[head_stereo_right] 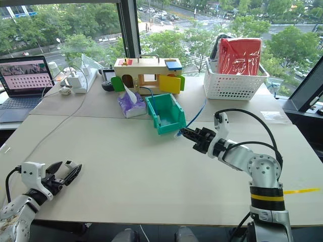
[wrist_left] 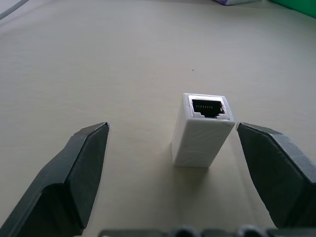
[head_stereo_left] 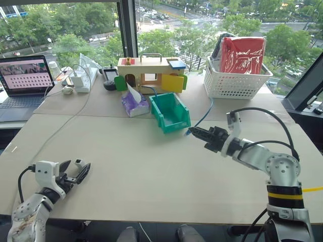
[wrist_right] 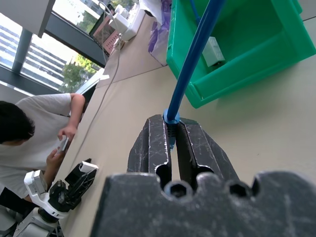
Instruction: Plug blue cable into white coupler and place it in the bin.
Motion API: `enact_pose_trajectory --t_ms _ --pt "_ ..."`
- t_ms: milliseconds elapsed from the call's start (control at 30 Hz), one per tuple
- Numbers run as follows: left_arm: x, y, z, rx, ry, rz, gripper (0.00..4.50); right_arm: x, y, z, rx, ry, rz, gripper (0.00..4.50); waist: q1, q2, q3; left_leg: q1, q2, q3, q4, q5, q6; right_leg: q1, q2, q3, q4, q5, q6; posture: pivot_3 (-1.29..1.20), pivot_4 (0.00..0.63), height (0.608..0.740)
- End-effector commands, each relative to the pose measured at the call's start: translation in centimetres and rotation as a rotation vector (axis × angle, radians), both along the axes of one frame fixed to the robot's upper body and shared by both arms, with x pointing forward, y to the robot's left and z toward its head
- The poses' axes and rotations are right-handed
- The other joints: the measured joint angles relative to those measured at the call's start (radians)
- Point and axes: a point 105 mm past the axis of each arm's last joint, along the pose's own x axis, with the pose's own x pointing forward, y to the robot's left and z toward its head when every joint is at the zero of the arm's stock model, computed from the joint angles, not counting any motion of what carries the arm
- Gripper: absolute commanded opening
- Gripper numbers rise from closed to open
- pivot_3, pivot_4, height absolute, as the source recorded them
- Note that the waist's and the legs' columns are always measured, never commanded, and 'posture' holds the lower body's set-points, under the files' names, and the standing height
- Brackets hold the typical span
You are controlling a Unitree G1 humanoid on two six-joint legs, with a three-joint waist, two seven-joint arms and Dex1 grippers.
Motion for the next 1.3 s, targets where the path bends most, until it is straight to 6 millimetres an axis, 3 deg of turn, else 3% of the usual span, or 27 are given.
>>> enact_pose_trajectory --t_ms 33,300,467,600,700,900,1033,1167,1300 --pt "0.5 -0.7 -0.4 0.012 0.019 -0.020 3.71 -0.4 0.2 1.5 0.030 -0.054 0.010 0.00 0.000 0.000 0.000 0.000 0.000 0.000 0.000 0.000 0.000 0.000 0.000 0.000 0.000 0.000 0.000 0.00 0.150 0.731" --pt "2.2 -2.6 0.0 0.098 0.013 -0.109 0.66 -0.5 0.2 1.8 0.035 -0.063 -0.001 0.00 0.005 0.001 0.000 0.000 0.000 0.000 0.000 0.000 0.000 0.000 0.000 0.000 0.001 0.000 0.000 0.00 0.150 0.731" --pt "2.9 -4.6 0.3 0.163 0.019 -0.223 0.69 -0.7 -0.2 1.9 0.032 -0.072 -0.022 0.00 0.003 0.001 0.000 0.000 0.000 0.000 0.000 0.000 0.000 0.000 0.000 0.000 0.001 0.000 0.000 0.00 0.150 0.731" --pt "4.1 -12.5 0.8 0.177 -0.001 -0.553 0.69 -1.0 -0.2 1.8 0.029 -0.094 -0.058 0.00 0.015 0.001 0.000 0.000 -0.001 0.000 0.000 0.000 0.000 0.001 -0.001 -0.001 0.000 0.000 0.000 0.00 0.150 0.731" --pt "3.9 -17.0 1.8 0.125 -0.026 -0.748 0.69 -1.6 0.4 1.4 0.047 -0.091 -0.066 0.00 0.008 0.001 -0.001 -0.001 -0.001 0.000 0.001 0.000 0.000 0.001 -0.002 0.000 -0.001 0.000 0.001 0.00 0.150 0.731" --pt "3.7 -21.9 1.3 0.169 0.004 -1.008 0.69 -3.0 1.3 0.5 0.095 -0.075 -0.128 0.00 -0.016 0.001 -0.001 -0.002 -0.001 -0.002 -0.002 0.000 0.000 -0.001 0.000 -0.001 0.000 0.000 0.000 0.00 0.150 0.731" --pt "3.8 -23.5 0.0 0.252 0.073 -1.084 0.69 -4.1 1.8 -0.5 0.109 -0.051 -0.188 0.00 -0.018 0.001 -0.001 -0.001 -0.001 -0.002 -0.001 0.000 0.000 0.000 0.000 -0.001 0.001 0.000 0.000 0.00 0.150 0.731" --pt "3.5 -24.8 -0.9 0.290 0.136 -1.127 0.69 -6.1 2.6 -3.2 0.018 0.018 -0.189 0.00 -0.016 0.001 -0.001 -0.001 -0.001 -0.002 -0.001 0.000 0.000 0.000 0.000 -0.001 0.001 0.000 0.001 0.00 0.150 0.731" --pt "3.8 -25.6 -1.3 0.300 0.183 -1.129 0.69 -7.1 3.3 -3.9 0.046 0.067 -0.190 0.00 -0.012 0.002 -0.001 -0.001 -0.002 -0.003 0.000 0.000 0.000 0.001 0.000 -0.001 0.001 -0.001 0.000 0.00 0.150 0.731"
